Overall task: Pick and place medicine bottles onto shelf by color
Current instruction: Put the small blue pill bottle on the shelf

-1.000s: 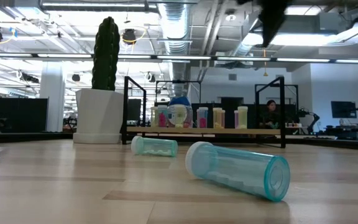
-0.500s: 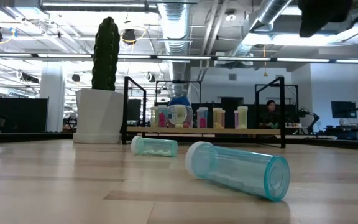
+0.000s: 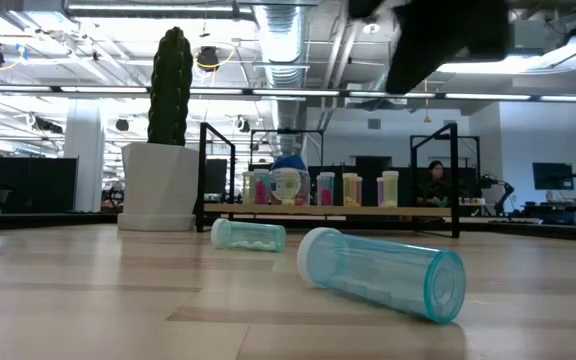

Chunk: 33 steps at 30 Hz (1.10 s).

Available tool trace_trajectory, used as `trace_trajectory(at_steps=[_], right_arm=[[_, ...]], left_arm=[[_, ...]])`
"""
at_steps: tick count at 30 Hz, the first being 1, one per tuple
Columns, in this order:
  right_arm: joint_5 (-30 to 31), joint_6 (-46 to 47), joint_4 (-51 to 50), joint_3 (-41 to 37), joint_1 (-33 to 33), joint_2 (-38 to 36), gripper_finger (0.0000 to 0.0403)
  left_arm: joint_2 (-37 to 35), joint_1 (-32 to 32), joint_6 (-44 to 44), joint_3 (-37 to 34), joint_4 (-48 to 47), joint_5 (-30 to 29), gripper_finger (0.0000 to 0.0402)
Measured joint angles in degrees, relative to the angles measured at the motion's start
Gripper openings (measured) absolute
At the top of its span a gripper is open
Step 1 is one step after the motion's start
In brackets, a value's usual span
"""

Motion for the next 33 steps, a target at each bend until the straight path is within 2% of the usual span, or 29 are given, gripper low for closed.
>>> trace_trajectory(at_steps=[8,12,18,33], right_arm=[[-2.04,-0.91,-10.65,13.56,-2.49,11.60,0.0244],[-4.29,-1.05,-15.08,17.12,-3.27,15.72,0.0244],[-7.00,-1.12,-13.60,18.19,-3.34,18.78,0.0244],[-4.51,-0.63,-14.26,15.41,-3.34,19.60,0.0244]], left_arm=[[0.09,-7.05,-1.20,0.00,-0.05,-5.88,0.0242],[0.09,-9.30,-1.39,0.00,-0.10,-8.16,0.0242],[0.09,-11.08,-1.18,0.00,-0.03,-10.28,0.0242],[0.09,-11.27,-0.96,0.00,-1.14,-10.48,0.0242]])
